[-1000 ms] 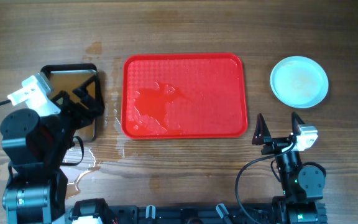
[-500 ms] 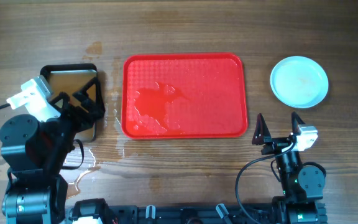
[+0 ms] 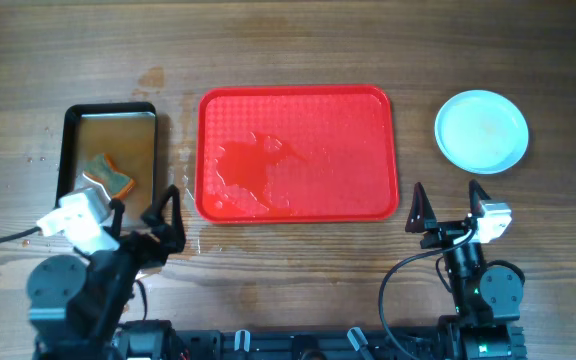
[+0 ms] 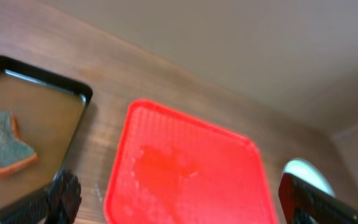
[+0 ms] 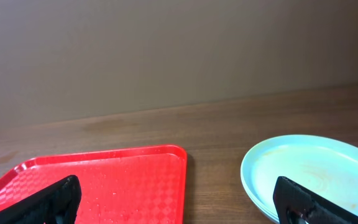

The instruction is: Clean dirty plates on tray and stack at the side

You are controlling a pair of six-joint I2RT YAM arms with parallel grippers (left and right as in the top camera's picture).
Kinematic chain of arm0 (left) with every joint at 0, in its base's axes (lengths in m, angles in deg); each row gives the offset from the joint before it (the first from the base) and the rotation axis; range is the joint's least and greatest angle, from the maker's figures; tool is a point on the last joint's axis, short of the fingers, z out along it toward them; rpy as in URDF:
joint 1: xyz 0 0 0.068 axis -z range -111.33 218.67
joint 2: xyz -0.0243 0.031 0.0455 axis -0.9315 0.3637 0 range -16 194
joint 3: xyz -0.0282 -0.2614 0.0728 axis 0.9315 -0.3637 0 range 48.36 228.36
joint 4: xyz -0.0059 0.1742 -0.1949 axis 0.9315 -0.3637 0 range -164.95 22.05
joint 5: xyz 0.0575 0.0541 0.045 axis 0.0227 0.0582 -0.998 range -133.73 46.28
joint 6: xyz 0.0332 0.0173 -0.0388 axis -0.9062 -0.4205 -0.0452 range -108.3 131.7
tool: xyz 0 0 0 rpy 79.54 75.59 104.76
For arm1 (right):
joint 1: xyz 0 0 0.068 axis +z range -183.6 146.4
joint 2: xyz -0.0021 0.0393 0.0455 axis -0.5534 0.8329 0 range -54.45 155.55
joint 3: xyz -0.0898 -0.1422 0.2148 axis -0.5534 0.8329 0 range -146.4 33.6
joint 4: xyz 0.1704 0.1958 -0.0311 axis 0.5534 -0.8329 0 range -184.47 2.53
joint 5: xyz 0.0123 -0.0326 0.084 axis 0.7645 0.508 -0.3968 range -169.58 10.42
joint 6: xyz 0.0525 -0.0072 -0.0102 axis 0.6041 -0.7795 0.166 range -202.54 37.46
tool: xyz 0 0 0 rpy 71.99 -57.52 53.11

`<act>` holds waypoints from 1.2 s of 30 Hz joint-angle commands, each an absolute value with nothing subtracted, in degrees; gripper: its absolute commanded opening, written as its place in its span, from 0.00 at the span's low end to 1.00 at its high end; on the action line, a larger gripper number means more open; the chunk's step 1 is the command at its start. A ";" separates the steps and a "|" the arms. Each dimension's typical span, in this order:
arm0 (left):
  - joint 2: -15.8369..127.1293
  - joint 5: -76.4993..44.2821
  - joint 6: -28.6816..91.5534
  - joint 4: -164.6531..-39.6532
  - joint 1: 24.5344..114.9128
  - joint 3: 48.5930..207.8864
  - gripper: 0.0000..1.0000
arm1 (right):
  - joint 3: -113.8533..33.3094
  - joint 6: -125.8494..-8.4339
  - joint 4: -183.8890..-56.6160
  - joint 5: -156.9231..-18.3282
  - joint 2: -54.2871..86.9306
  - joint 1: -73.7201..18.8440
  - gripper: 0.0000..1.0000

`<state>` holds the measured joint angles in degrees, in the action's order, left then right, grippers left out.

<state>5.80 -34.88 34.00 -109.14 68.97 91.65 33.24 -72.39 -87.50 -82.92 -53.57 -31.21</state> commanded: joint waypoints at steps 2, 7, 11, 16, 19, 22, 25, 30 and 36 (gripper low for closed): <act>-1.43 -35.43 28.36 -92.15 69.43 74.84 1.00 | 33.31 -73.39 -87.35 -82.13 -54.18 -31.60 1.00; -10.26 -36.02 28.34 -77.25 69.43 59.74 1.00 | 33.31 -73.39 -87.35 -82.11 -54.18 -31.60 1.00; -15.88 -36.94 28.36 -73.14 69.43 53.16 1.00 | 33.31 -73.37 -87.35 -82.13 -54.18 -31.60 1.00; -15.82 -38.49 25.09 -72.90 69.43 51.96 1.00 | 33.31 -73.39 -87.35 -82.11 -54.18 -31.60 1.00; -15.82 -38.49 22.14 -71.67 69.41 51.87 1.00 | 33.31 -73.37 -87.35 -82.13 -54.18 -31.60 1.00; -15.82 -38.69 22.18 -67.52 69.25 50.04 1.00 | 33.31 -73.37 -87.35 -82.11 -54.18 -31.60 1.00; -15.82 -38.69 22.38 -66.25 69.25 48.68 1.00 | 33.31 -73.37 -87.35 -82.11 -54.18 -31.60 1.00; -15.82 -39.17 22.44 -72.42 69.28 48.68 1.00 | 33.31 -73.39 -87.35 -82.13 -54.18 -31.60 1.00; -15.82 -39.30 22.40 -72.09 69.17 48.68 1.00 | 33.31 -73.37 -87.35 -82.13 -54.18 -31.60 1.00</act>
<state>-15.22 -38.36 23.51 -71.67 69.10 48.94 33.24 -72.41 -87.50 -82.92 -53.57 -31.21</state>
